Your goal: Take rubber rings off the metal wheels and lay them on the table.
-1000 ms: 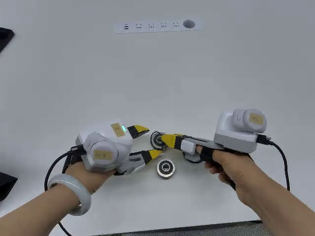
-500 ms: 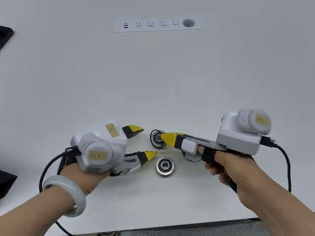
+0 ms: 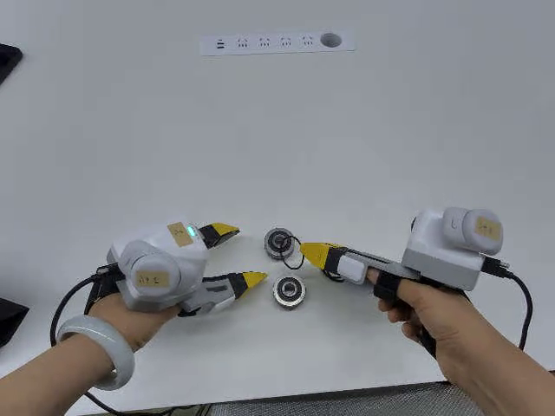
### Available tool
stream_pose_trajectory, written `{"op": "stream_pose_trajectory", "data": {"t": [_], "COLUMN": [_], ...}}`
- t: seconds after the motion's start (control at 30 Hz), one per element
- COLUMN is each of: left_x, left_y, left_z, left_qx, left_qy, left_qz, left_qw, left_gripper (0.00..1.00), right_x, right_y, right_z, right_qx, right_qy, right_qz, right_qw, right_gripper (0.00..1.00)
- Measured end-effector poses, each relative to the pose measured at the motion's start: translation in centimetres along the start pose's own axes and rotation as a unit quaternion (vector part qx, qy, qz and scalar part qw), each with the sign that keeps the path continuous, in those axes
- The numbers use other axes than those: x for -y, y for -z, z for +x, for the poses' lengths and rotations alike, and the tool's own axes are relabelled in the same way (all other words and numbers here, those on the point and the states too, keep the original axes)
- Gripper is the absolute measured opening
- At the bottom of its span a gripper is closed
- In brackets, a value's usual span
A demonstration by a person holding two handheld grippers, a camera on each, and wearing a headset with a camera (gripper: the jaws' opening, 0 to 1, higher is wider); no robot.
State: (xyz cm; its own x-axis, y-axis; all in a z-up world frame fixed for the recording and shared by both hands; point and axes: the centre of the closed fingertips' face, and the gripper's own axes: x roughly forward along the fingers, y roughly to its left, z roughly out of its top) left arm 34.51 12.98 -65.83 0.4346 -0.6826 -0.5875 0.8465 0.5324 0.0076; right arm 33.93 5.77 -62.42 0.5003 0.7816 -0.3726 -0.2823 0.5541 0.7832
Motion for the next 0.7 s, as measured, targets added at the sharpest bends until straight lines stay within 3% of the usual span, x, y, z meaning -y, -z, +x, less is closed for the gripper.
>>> {"op": "stream_pose_trajectory", "data": {"t": [0.5,0.7], "left_x": [0.1,0.1], "left_y": [0.5,0.5], "left_z": [-0.7,-0.8], "left_qx": [0.0,0.0], "left_qy": [-0.005,-0.006], "left_qz": [-0.008,-0.01], "left_qw": [1.0,0.9999], "left_gripper": [0.46,0.45], "right_x": [3.3,4.2], "right_y": [0.0,0.0], "right_z": [-2.8,-3.1], "right_qx": [0.025,0.029], "right_qy": [0.049,0.066], "right_qz": [0.02,0.017], "right_qw": [0.9983,0.9973], "right_gripper": [0.02,0.03]}}
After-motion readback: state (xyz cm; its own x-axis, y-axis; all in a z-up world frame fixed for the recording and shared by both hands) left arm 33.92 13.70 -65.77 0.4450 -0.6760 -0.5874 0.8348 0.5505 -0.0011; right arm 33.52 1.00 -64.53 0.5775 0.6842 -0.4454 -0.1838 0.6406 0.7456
